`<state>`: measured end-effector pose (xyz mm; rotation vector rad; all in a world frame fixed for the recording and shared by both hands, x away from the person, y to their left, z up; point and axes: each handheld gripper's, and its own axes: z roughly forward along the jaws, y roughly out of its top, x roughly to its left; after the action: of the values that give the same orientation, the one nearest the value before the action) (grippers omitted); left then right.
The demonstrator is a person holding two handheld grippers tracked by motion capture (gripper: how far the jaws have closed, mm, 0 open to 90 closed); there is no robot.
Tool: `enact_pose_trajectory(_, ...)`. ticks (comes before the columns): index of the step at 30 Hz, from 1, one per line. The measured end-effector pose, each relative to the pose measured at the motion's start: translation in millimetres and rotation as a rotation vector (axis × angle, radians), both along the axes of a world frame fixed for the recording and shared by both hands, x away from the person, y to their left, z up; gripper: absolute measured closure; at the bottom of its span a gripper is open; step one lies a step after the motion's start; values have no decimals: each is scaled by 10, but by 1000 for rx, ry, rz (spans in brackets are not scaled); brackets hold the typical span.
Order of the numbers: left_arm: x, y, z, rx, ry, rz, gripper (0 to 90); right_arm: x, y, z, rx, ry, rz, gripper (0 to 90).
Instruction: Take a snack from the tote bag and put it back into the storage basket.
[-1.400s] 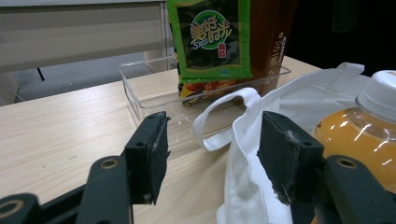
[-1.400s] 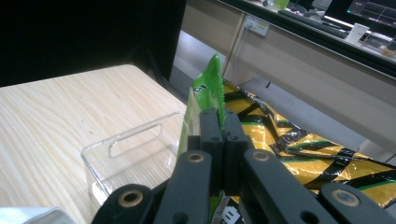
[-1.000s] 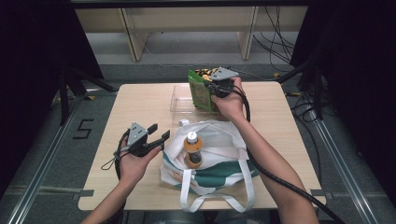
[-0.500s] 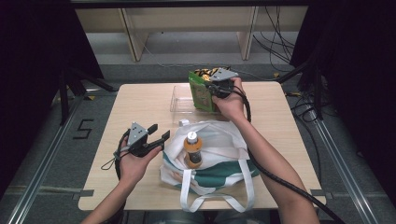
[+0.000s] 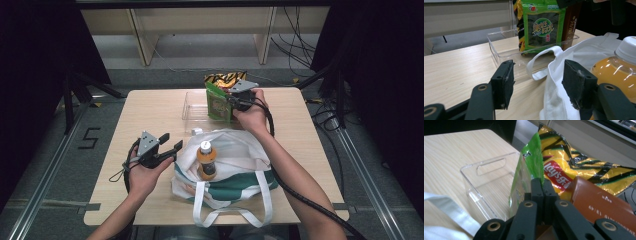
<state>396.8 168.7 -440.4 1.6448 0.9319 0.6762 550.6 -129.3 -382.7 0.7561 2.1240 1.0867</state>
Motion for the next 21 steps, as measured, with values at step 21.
enact_pose_trajectory(21, 6, -2, -3, 4, -6, -8, 419, -37, -65, -211, -87, 62, -23, 900)
